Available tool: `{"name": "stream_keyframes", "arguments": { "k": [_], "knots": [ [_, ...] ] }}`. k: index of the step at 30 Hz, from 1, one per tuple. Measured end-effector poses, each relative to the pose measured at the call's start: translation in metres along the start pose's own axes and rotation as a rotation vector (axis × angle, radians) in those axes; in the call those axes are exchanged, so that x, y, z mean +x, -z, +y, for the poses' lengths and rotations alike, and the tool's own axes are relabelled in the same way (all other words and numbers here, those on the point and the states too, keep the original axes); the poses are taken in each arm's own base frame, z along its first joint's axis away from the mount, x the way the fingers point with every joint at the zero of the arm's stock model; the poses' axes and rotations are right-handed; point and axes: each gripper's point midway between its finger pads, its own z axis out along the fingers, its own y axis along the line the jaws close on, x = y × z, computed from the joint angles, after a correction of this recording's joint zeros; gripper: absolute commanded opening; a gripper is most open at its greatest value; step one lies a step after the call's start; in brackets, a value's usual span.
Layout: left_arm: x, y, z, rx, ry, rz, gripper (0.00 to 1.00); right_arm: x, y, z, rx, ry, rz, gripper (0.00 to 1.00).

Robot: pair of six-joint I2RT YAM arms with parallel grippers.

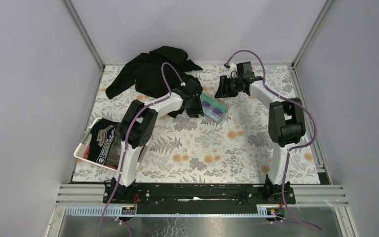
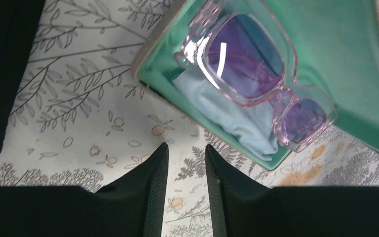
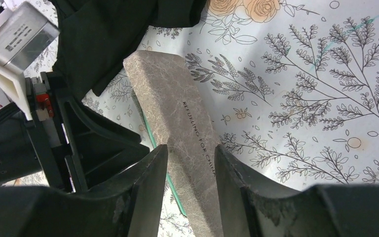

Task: Organize the sunglasses
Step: Close the sunglasses case at the center of the board.

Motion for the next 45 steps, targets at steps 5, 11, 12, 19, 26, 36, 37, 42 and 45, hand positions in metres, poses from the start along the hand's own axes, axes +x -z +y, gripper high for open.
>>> {"name": "stream_keyframes", "arguments": {
  "k": [5,11,12,19,26,36,37,42,45],
  "knots": [
    [-0.007,-0.006,-0.007,-0.003,-0.003,-0.018,0.38,0.004,-0.001,0.002,-0.019,-0.002,0.007,0.41],
    [-0.006,-0.008,-0.008,-0.011,0.0,-0.01,0.38,0.008,-0.003,0.007,-0.06,-0.006,0.009,0.35],
    [-0.006,-0.008,-0.008,-0.012,0.001,-0.009,0.38,0.009,-0.003,0.009,-0.07,-0.007,0.007,0.34],
    [-0.007,-0.008,-0.009,-0.013,0.005,-0.006,0.38,0.017,-0.002,0.014,-0.098,-0.012,0.004,0.32],
    [-0.007,-0.009,-0.009,-0.016,0.008,-0.004,0.39,0.02,-0.003,0.015,-0.126,-0.013,-0.014,0.31],
    [-0.007,-0.009,-0.01,-0.017,0.008,0.002,0.38,0.024,-0.007,0.021,-0.117,0.004,-0.014,0.3],
    [-0.006,-0.009,-0.01,-0.016,0.008,0.002,0.39,0.025,-0.007,0.022,-0.114,0.007,-0.011,0.3],
    [-0.006,-0.009,-0.01,-0.016,0.008,0.002,0.38,0.031,-0.01,0.027,-0.117,0.014,0.004,0.3],
    [-0.006,-0.009,-0.01,-0.016,0.008,0.003,0.38,0.038,-0.012,0.032,-0.122,0.014,0.024,0.3]
  ]
}}
